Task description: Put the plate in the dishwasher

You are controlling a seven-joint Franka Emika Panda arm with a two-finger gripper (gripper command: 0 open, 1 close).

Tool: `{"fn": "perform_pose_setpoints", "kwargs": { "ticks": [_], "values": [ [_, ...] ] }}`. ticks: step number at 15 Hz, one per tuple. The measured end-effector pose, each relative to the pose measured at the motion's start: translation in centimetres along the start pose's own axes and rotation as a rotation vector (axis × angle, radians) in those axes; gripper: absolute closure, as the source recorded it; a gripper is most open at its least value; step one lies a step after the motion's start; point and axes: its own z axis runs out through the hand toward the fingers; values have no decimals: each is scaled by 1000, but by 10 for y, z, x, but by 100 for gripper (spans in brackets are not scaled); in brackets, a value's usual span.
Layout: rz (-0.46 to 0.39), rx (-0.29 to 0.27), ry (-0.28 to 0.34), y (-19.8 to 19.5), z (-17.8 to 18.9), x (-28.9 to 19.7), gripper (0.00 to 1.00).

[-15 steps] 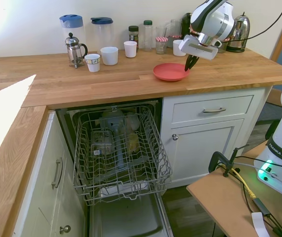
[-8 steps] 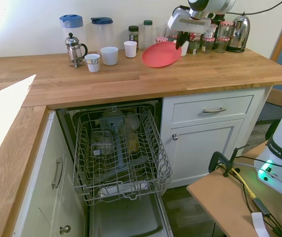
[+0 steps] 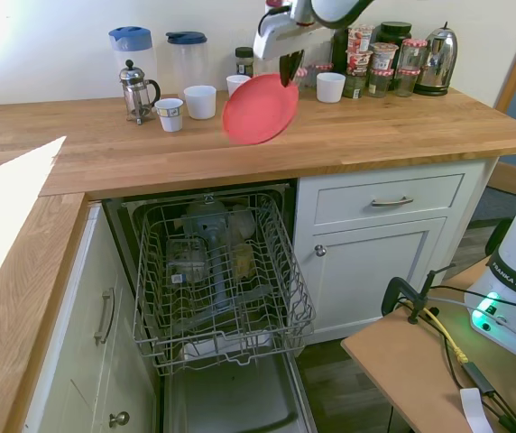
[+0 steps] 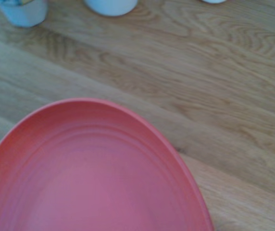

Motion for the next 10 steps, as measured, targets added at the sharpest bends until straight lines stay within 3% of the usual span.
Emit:
{"fn": "perform_pose_setpoints", "kwargs": {
  "ticks": [3,5,8,10],
  "values": [
    [-190,-45,72,-21,4,-108,100],
    [-324,-48,137,-41,-6,-200,100],
    [-470,-52,323,-66,-23,-321,100],
    [-546,-85,431,-75,-8,-368,100]
  ]
}}
